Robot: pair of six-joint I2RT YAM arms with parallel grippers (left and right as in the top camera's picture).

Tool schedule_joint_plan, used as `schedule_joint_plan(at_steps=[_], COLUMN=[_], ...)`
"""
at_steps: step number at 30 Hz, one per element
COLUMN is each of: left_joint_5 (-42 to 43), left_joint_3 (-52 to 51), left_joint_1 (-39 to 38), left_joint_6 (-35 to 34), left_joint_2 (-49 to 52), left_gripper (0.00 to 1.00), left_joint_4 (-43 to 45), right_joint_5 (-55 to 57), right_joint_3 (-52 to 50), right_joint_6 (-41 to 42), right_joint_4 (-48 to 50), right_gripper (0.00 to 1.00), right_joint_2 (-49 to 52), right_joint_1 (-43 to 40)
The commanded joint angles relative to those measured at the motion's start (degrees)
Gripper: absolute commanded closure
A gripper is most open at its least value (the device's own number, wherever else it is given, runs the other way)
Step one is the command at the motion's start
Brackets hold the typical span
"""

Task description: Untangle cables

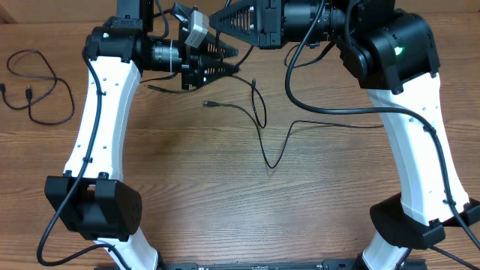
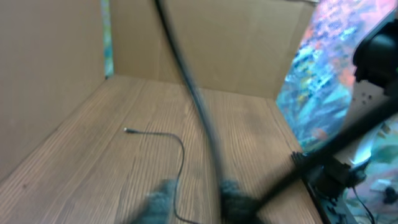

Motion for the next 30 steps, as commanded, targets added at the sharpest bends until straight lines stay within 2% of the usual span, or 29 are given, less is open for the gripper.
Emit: schedule_joint_plan(at_steps=[1,4,5,6,7,8,9,16,21,26,28,30], left_joint_5=[6.6,8.2,8.4,8.5,8.4,8.4,8.3,5.8,-0.5,-1.7,-2.0,-4.4], left_joint_3=[0.4,0.4,0.4,0.4,0.4,0.4,0.4,0.4,0.4,0.4,0.4,0.5], left_joint_1=[-0.5,-0.4,-0.5,-0.5,-0.5,-0.5,-0.4,1.2,5.0,12.0,15.0,18.0], left_joint_6=[3.9,3.9,3.9,3.9,3.8,3.3,2.9,1.2,-4.5,-9.7,-12.8,-18.7], left_joint_2=[0.3,0.3,0.3,0.3,0.3,0.3,0.3,0.3,0.3,0.3,0.3,0.1], left_gripper=[0.96,0.96,0.96,0.96,0.96,0.96,0.96,0.96,0.96,0.96,0.96,0.96], left_joint_4=[0.5,1.3,1.3,1.3,1.3,1.3,1.5,1.7,1.7,2.1,3.0,5.3], right_joint_5=[-1.4,-1.4,-1.4,-1.4,-1.3,-1.1,-0.4,10.6,14.7,18.5,24.0,31.8], right_joint_3=[1.5,1.5,1.5,1.5,1.5,1.5,1.5,1.5,1.5,1.5,1.5,1.5], right_joint_6=[-0.3,-0.6,-0.7,-1.0,-1.8,-2.3,-2.7,-3.5,-3.4,-3.4,-3.4,-3.4], right_joint_4=[0.4,0.0,-0.1,-0.2,-0.3,-0.6,-1.2,-5.9,-7.1,-10.6,-13.0,-16.2], right_gripper=[0.96,0.96,0.92,0.77,0.42,0.12,0.0,0.0,0.0,0.0,0.0,0.0], right_joint_2=[-0.8,-0.8,-0.8,-0.8,-0.8,-0.8,-0.8,-0.8,-0.8,-0.8,-0.8,-0.8], right_joint_1=[0.0,0.0,0.0,0.0,0.0,0.0,0.0,-0.5,-2.8,-5.6,-6.1,-6.2])
